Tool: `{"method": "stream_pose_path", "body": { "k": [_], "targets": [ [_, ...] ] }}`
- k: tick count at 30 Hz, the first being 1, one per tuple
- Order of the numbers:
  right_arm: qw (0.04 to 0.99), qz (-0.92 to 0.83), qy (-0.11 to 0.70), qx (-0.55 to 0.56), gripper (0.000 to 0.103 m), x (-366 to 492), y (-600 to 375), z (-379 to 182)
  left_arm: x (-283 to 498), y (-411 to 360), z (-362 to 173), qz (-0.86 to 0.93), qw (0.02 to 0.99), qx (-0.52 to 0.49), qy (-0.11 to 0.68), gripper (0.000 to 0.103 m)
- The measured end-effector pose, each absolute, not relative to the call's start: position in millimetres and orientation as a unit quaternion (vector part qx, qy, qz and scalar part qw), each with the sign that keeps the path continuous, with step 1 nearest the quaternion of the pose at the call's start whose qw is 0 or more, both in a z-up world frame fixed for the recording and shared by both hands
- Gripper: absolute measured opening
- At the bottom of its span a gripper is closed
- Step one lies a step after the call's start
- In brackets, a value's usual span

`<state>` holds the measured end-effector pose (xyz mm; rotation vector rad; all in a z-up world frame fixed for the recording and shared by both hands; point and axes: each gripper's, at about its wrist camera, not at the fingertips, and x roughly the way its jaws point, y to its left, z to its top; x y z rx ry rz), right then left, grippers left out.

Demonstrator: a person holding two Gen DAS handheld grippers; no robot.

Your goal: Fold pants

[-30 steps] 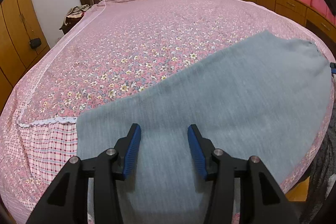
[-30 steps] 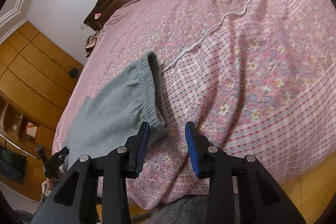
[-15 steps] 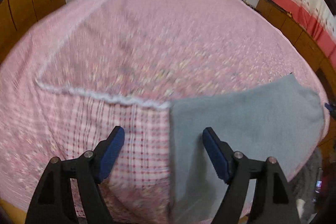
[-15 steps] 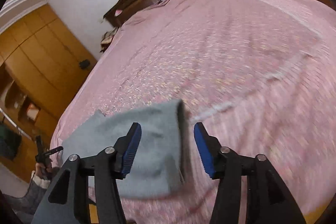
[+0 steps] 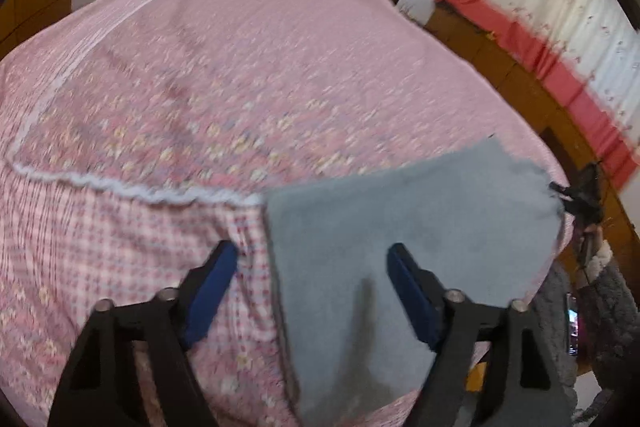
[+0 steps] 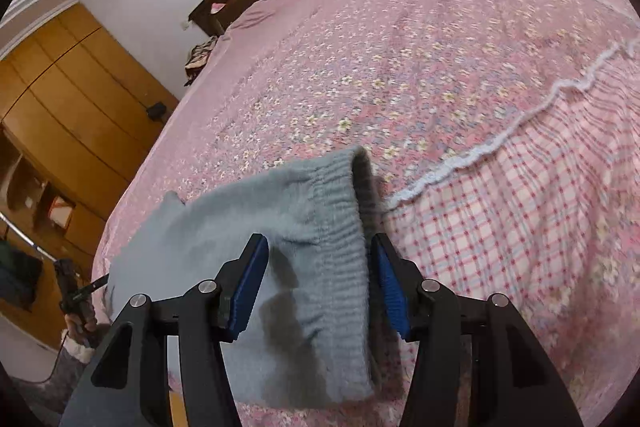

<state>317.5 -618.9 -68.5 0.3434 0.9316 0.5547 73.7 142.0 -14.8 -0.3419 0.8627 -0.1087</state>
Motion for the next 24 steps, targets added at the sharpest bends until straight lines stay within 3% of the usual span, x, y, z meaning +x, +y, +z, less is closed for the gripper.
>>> {"method": "stream_pose_path", "body": {
  "k": [5, 10, 18, 21, 24],
  "targets": [
    [0.841, 0.256, 0.456, 0.140, 0.055, 318.3, -620.6, -67.4, 97.4, 131.5, -11.9, -0.057, 0.906, -0.125, 0.399, 0.073],
    [0.845, 0.253, 0.454, 0.123, 0.056, 313.6, -614.4, -62.3, 118.0, 129.6, -21.4, -0.085, 0.878, -0.091, 0.462, 0.075],
    [0.841, 0.260, 0.447, 0.155, 0.056, 308.1, -624.0, -70.4, 102.0, 155.5, -23.5, -0.160, 0.860, -0.245, 0.419, 0.063],
    [0.843, 0.316, 0.384, 0.203, 0.056, 301.6, -651.0, -52.3, 109.9, 164.9, -24.5, -0.148, 0.858, -0.272, 0.411, 0.052],
    [0.847, 0.346, 0.324, 0.243, 0.061, 296.2, -679.9, -33.1, 110.5, 157.5, -21.1, -0.134, 0.865, -0.240, 0.420, 0.023]
  ]
}}
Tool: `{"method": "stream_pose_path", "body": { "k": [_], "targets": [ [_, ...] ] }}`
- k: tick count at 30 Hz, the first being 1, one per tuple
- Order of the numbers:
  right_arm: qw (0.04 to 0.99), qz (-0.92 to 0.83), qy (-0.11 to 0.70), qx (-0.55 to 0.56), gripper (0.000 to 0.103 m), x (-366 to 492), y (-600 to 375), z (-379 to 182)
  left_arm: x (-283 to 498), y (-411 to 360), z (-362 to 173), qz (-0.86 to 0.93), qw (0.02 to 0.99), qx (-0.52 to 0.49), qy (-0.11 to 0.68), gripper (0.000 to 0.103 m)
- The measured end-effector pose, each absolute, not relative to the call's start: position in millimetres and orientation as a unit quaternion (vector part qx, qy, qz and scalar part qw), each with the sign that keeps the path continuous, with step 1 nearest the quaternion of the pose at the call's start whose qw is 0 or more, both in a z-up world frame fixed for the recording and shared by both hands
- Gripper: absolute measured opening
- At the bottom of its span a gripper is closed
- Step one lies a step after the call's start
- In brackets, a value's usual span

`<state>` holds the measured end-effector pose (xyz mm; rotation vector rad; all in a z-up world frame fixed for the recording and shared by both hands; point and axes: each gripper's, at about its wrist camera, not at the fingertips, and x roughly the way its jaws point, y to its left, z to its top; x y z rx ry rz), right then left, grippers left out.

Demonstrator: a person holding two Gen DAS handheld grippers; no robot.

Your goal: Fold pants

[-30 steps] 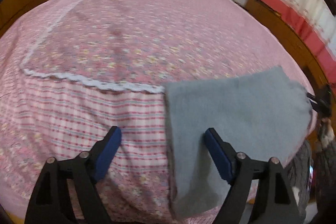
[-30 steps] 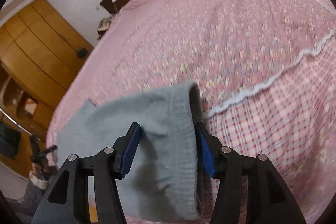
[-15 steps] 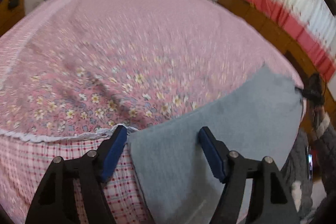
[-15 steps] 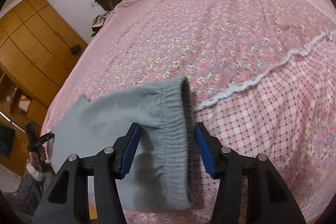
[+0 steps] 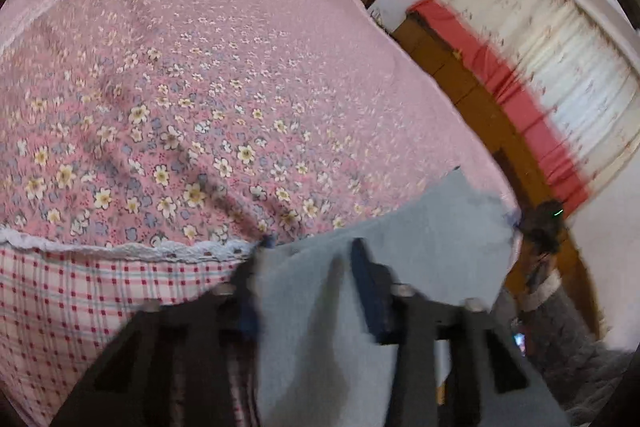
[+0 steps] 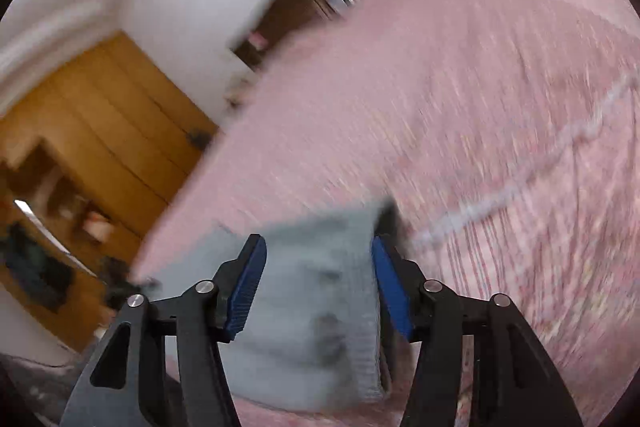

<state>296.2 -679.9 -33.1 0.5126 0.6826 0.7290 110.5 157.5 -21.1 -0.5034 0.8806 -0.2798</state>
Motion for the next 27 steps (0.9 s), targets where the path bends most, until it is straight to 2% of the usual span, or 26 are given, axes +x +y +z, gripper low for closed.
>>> {"method": "stream_pose_path", "body": {
  "k": [2, 4, 9, 11, 13, 17, 19, 21, 22, 27],
  "targets": [
    [0.844, 0.345, 0.323, 0.254, 0.067, 303.7, -692.3, -28.9, 108.4, 153.6, -20.4, -0.131, 0.866, -0.235, 0.421, 0.021],
    [0.838, 0.346, 0.342, 0.245, 0.067, 313.3, -696.3, -30.2, 104.9, 150.7, -18.8, -0.123, 0.871, -0.233, 0.414, 0.018],
    [0.838, 0.331, 0.389, 0.189, 0.067, 334.9, -692.6, -38.5, 80.2, 133.9, -11.6, -0.086, 0.889, -0.202, 0.402, 0.017],
    [0.821, 0.345, 0.415, 0.186, 0.067, 344.3, -690.1, -49.8, 77.4, 128.0, -10.4, -0.068, 0.889, -0.194, 0.410, 0.018],
    [0.792, 0.370, 0.451, 0.180, 0.067, 353.5, -678.9, -61.5, 79.2, 121.4, -13.0, -0.058, 0.882, -0.189, 0.427, 0.027],
    [0.780, 0.379, 0.489, 0.088, 0.069, 365.5, -650.6, -78.4, 83.6, 114.3, -18.5, -0.059, 0.873, -0.199, 0.442, 0.027],
    [0.778, 0.390, 0.484, 0.093, 0.069, 371.8, -645.9, -76.0, 81.7, 109.2, -17.2, -0.054, 0.877, -0.187, 0.439, 0.020],
    [0.788, 0.404, 0.461, 0.064, 0.033, 368.7, -635.6, -64.9, 97.9, 103.2, -14.7, -0.047, 0.882, -0.180, 0.434, 0.015],
    [0.804, 0.401, 0.439, 0.025, 0.020, 360.0, -629.4, -57.8, 100.7, 94.0, -15.2, -0.043, 0.885, -0.173, 0.429, 0.010],
    [0.846, 0.374, 0.376, -0.056, 0.014, 326.1, -620.2, -33.2, 81.4, 67.6, 2.8, -0.012, 0.908, -0.145, 0.393, 0.008]
  ]
}}
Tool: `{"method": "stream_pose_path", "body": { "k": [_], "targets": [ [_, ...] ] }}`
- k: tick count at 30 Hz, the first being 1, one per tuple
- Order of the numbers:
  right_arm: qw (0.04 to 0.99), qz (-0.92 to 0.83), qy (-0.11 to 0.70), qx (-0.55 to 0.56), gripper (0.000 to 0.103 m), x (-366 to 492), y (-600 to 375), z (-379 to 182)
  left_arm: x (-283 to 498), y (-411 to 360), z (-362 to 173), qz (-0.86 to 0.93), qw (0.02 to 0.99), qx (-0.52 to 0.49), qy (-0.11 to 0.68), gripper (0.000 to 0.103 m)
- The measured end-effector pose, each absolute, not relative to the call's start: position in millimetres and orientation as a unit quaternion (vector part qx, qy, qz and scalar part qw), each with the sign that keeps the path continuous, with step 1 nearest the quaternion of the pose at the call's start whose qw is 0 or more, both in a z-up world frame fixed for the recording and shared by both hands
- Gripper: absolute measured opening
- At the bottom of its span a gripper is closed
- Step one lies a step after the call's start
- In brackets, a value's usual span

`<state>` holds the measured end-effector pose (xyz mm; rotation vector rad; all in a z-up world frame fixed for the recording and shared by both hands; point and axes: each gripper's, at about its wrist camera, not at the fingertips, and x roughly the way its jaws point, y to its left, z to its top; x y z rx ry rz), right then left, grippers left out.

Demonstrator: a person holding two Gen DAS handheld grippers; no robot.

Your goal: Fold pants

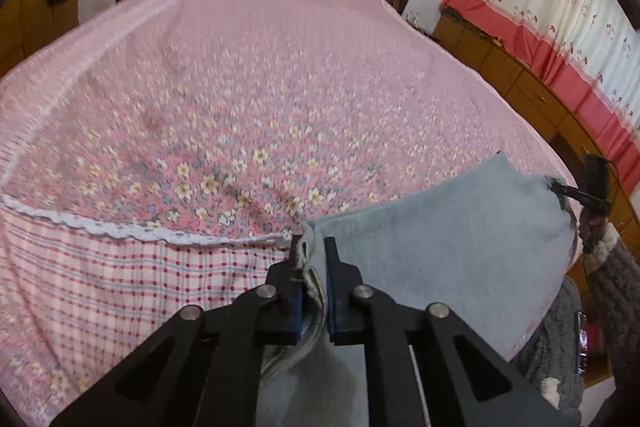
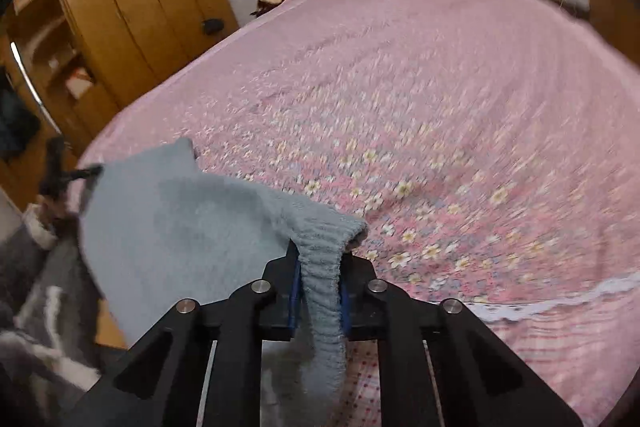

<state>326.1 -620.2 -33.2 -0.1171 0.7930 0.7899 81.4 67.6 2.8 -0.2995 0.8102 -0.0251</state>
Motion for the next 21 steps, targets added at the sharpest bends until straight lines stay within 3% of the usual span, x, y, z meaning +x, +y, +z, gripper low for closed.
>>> {"method": "stream_pose_path", "body": {
  "k": [4, 12, 15, 17, 20, 21],
  "targets": [
    [0.873, 0.345, 0.339, -0.065, 0.013, 322.8, -628.9, -8.5, 81.3, 57.1, 24.0, 0.011, 0.924, -0.126, 0.361, 0.007],
    [0.888, 0.288, 0.358, -0.026, 0.013, 372.5, -626.0, -13.3, 155.9, 68.4, 38.0, 0.006, 0.932, -0.103, 0.347, 0.007],
    [0.879, 0.255, 0.402, -0.016, 0.017, 395.6, -619.9, -40.2, 196.0, 74.1, 26.0, 0.008, 0.927, -0.102, 0.360, 0.007],
    [0.873, 0.237, 0.426, -0.017, 0.025, 402.1, -613.5, -53.1, 224.8, 75.6, 3.8, 0.002, 0.905, -0.111, 0.411, 0.008],
    [0.891, 0.207, 0.402, -0.032, 0.034, 386.4, -616.5, -39.5, 237.0, 79.7, -14.1, -0.007, 0.890, -0.112, 0.442, 0.020],
    [0.899, 0.191, 0.391, -0.049, 0.035, 380.3, -615.0, -35.1, 233.0, 84.3, -12.4, -0.007, 0.892, -0.118, 0.437, 0.031]
  ]
}}
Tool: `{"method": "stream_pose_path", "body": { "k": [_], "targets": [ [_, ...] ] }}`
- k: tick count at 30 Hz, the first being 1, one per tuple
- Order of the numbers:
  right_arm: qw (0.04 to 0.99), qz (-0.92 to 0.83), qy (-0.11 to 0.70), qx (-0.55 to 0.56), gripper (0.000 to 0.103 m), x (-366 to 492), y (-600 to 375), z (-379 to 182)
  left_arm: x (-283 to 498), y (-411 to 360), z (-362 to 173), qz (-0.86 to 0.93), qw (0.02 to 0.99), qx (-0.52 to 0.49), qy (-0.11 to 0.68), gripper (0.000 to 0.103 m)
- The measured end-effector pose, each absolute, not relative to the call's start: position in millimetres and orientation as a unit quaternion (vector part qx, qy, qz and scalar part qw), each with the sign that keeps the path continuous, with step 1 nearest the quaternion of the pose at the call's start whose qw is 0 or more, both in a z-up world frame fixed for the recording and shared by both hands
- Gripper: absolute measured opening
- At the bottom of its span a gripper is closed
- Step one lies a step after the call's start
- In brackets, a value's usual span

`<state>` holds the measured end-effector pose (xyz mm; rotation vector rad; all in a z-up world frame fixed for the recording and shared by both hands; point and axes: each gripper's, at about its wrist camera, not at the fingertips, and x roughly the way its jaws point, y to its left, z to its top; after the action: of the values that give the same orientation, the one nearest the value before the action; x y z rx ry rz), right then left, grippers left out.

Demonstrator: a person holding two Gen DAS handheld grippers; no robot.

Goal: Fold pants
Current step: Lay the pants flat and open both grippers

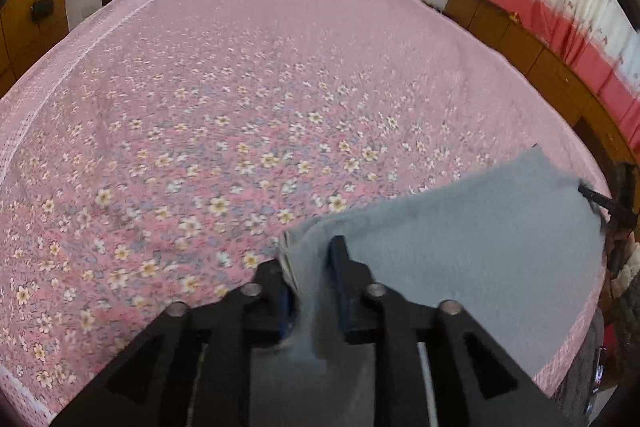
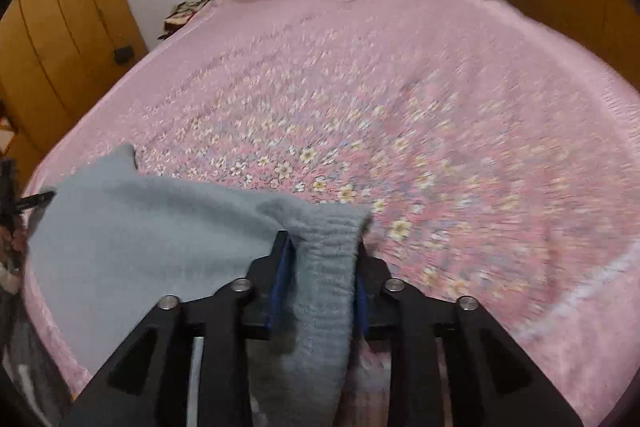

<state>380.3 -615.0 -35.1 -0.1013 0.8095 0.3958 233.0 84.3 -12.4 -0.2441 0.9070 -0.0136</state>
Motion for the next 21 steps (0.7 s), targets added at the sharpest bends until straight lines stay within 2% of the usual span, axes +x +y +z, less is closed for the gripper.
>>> {"method": "stream_pose_path", "body": {
  "k": [1, 3, 5, 10, 13, 15, 17, 18, 21],
  "targets": [
    [0.912, 0.160, 0.365, -0.092, 0.035, 364.1, -611.9, -25.4, 225.7, 92.8, -9.0, 0.000, 0.894, -0.128, 0.430, 0.047],
    [0.922, 0.145, 0.336, -0.129, 0.036, 345.2, -608.7, -15.3, 208.1, 110.6, -2.8, 0.027, 0.899, -0.138, 0.416, 0.063],
    [0.927, 0.129, 0.326, -0.135, 0.045, 325.4, -607.5, -7.4, 189.4, 126.7, 1.0, 0.045, 0.903, -0.149, 0.400, 0.064],
    [0.927, 0.104, 0.359, -0.029, 0.046, 305.3, -635.9, -9.7, 167.6, 137.5, 11.8, 0.048, 0.908, -0.177, 0.376, 0.063],
    [0.913, 0.134, 0.377, 0.084, 0.046, 298.2, -658.5, -20.1, 182.5, 101.6, 28.0, 0.005, 0.922, -0.135, 0.364, 0.064],
    [0.904, 0.150, 0.384, 0.110, 0.046, 294.9, -661.0, -26.7, 206.0, 78.8, 24.9, 0.004, 0.918, -0.093, 0.387, 0.064],
    [0.904, 0.149, 0.391, 0.090, 0.046, 290.4, -654.7, -31.7, 237.1, 66.4, 2.6, 0.037, 0.897, -0.092, 0.432, 0.048],
    [0.904, 0.149, 0.394, 0.078, 0.046, 288.9, -649.0, -33.6, 242.1, 61.8, -2.5, 0.053, 0.894, -0.088, 0.436, 0.027],
    [0.896, 0.158, 0.414, 0.014, 0.046, 282.2, -624.1, -42.9, 244.3, 30.2, -14.9, 0.033, 0.904, -0.070, 0.421, 0.026]
  ]
}}
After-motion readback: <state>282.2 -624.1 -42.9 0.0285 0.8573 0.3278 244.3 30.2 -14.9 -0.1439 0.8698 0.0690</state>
